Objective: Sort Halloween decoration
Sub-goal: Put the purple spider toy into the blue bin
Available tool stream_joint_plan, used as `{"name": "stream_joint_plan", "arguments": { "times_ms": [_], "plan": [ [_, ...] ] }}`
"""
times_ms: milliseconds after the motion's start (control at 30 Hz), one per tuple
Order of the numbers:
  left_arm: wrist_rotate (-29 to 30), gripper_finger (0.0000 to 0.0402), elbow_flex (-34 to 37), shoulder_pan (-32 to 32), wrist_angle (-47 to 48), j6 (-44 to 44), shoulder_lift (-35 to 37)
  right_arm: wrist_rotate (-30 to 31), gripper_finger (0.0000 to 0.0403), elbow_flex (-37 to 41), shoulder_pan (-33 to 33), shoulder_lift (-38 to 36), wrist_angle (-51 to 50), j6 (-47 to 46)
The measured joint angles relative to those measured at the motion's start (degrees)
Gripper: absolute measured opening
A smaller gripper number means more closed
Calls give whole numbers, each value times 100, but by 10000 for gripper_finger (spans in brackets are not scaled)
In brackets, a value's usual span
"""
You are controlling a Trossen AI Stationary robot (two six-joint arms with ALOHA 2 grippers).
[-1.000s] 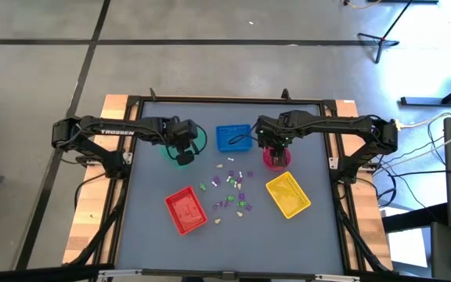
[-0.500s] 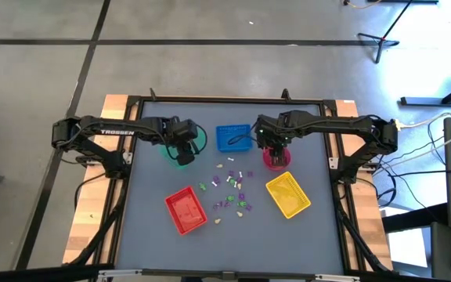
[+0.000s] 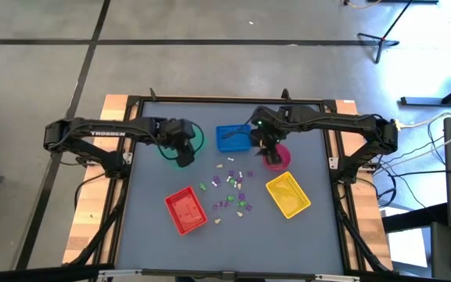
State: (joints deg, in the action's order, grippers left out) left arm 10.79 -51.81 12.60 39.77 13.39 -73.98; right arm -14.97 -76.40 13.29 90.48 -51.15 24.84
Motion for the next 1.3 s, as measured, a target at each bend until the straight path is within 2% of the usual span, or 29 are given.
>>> {"name": "stream_joint_plan", "arguments": {
  "times_ms": [100, 233, 567, 700, 833, 1000, 1133, 1300],
  "plan": [
    [2, 163, 0, -152, -13, 7, 25, -128, 166, 0, -225, 0, 436, -82],
    [3, 163, 0, -347, -34, 6, 10, 11, 166, 0, -614, 0, 821, 50],
    [33, 163, 0, -656, -69, 20, 3, 479, 166, 4, -1288, 154, 700, 1804],
    [55, 163, 0, -724, -163, 20, 2, 513, 166, 5, -1348, 317, 608, 2284],
    [70, 163, -2, -745, -277, 21, 1, 571, 166, 7, -1326, 573, 480, 2363],
    [74, 163, -2, -743, -315, 20, 1, 1155, 166, 7, -1326, 987, 447, 2372],
    [72, 163, -2, -743, -328, 18, 1, 1288, 166, 9, -1326, 1287, 380, 2383],
    [76, 163, -2, -743, -340, 9, 1, 1504, 166, 11, -1328, 1496, 268, 3008]
  ]
}}
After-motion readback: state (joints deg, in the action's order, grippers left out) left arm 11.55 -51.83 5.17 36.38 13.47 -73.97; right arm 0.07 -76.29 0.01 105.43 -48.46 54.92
